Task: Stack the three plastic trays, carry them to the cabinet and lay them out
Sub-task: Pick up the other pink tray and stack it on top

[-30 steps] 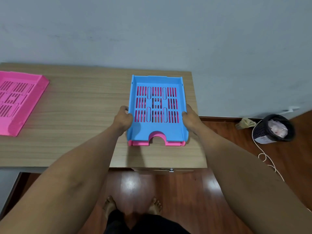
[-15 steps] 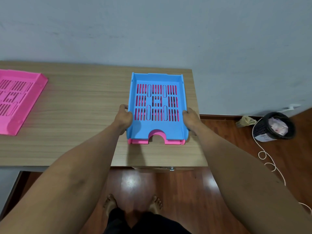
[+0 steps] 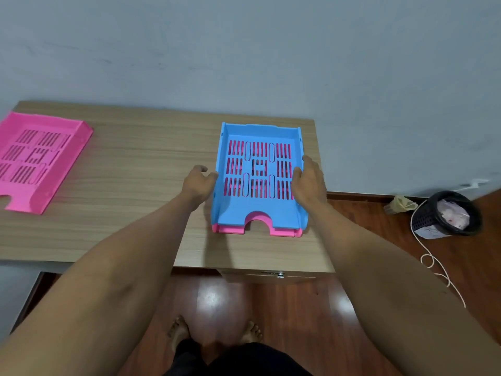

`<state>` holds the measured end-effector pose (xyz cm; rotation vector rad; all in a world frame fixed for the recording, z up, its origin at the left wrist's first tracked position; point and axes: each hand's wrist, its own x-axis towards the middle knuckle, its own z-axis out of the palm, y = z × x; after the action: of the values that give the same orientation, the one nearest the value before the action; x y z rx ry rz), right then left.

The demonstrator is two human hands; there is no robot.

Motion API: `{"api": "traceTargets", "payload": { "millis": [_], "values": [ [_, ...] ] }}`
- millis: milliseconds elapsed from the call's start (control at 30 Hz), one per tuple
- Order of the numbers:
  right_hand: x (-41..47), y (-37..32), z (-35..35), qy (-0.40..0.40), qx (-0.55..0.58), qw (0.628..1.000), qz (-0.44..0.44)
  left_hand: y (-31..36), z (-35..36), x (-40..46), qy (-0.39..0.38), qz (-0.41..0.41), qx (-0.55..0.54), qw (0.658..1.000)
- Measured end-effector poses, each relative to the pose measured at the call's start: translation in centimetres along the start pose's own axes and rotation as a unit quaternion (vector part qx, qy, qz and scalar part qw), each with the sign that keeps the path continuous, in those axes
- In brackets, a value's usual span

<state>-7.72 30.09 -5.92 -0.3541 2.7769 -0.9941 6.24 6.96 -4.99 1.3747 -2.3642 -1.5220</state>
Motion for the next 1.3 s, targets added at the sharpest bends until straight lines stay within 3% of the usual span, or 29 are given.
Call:
{"api": "traceTargets", "payload": {
  "millis": [200,467,967,1300],
  "values": [
    [0.2,-7.6,1.1,-0.037,-0.019,0.996,-0.084,-0.3,-6.1,0.7,0.025,0.048,0.089,0.994],
    [-1.9,-17.8,9.1,-0.098,-0.03,0.987,-0.123,-4.5,-17.6,3.5,0.059,0.044,0.057,0.996],
    [-12.0,-41.5,30.8,-0.165,0.001,0.979,-0.116,-20.3,-45.8,10.2,0.06,0.024,0.075,0.995],
    [-16.4,-48.7,42.8,-0.23,0.012,0.968,-0.103,-29.9,-55.2,12.3,0.131,-0.011,0.077,0.988]
  ]
}}
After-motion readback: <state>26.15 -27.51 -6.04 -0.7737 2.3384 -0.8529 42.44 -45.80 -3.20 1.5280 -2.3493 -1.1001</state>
